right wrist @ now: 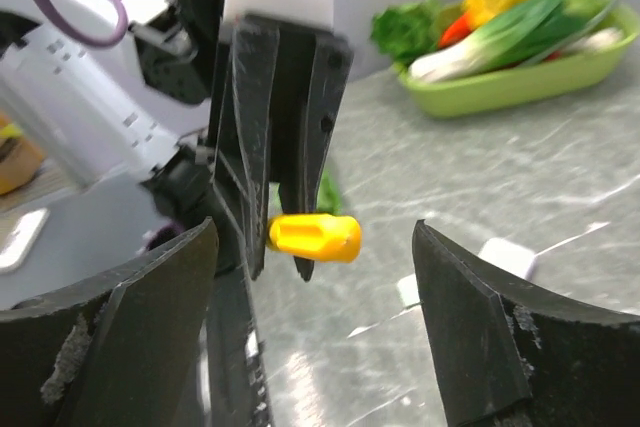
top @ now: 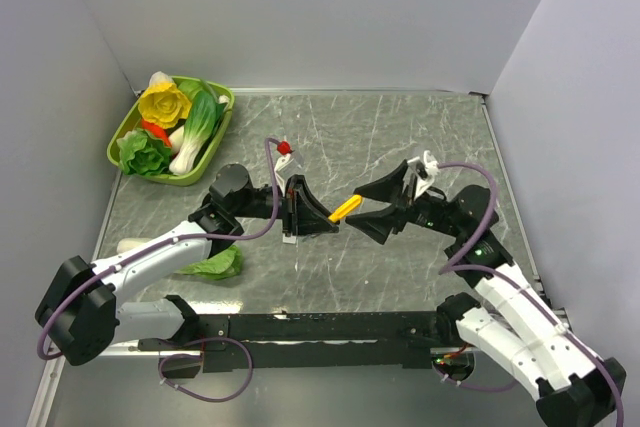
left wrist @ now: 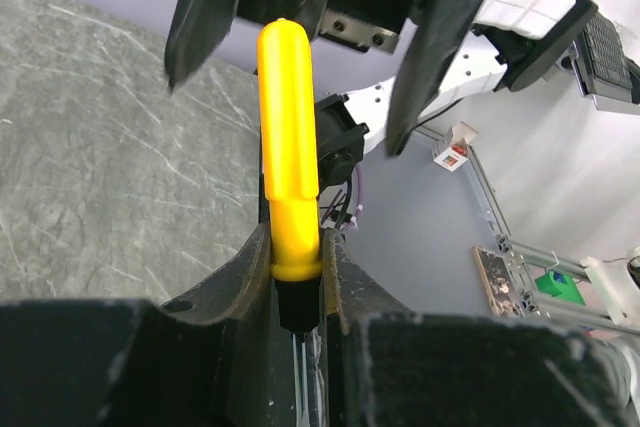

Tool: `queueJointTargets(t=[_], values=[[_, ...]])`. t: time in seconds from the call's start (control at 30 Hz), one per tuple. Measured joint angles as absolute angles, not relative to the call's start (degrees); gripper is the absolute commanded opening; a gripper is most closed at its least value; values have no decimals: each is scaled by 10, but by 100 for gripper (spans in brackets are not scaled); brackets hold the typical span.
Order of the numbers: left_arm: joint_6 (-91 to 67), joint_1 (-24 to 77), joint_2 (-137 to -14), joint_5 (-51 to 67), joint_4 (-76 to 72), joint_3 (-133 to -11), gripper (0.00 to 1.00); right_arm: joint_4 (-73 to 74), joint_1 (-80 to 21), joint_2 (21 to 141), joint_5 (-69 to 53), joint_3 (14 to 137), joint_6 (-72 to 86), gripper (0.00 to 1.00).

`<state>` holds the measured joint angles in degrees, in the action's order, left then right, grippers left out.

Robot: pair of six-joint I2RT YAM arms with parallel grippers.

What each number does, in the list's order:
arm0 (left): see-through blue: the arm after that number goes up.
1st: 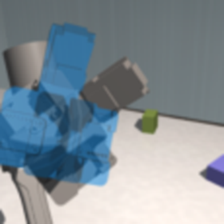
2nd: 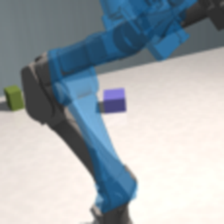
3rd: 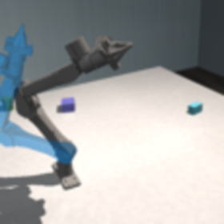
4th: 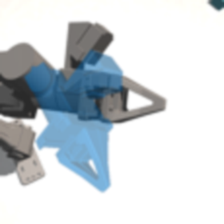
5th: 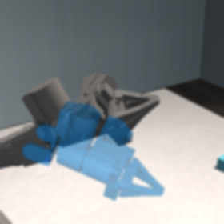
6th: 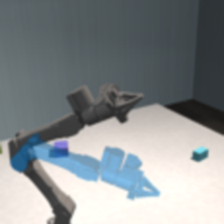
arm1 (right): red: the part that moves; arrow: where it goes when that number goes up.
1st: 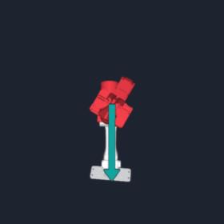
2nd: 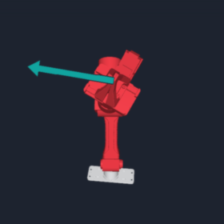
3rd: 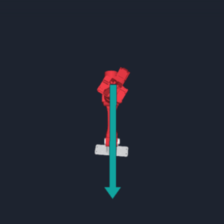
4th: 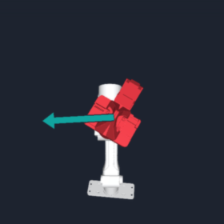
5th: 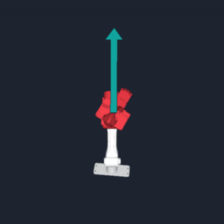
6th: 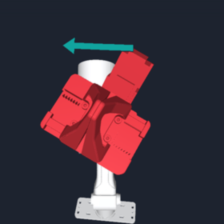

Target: Unload the batteries from the remote control

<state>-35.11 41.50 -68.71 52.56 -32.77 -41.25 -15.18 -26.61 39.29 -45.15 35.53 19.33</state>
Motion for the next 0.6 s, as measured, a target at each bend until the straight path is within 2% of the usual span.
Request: queueJointTargets(t=[0.07,0.3,0.6], values=[[-349,415,-687,529,-331,-413,1,-153,-266,409,-468,355,200,75],[-345,416,-687,533,-335,-413,1,-174,-266,422,-496,354,221,66],[-346,416,-687,542,-352,-413,1,-213,-266,444,-505,351,244,63]])
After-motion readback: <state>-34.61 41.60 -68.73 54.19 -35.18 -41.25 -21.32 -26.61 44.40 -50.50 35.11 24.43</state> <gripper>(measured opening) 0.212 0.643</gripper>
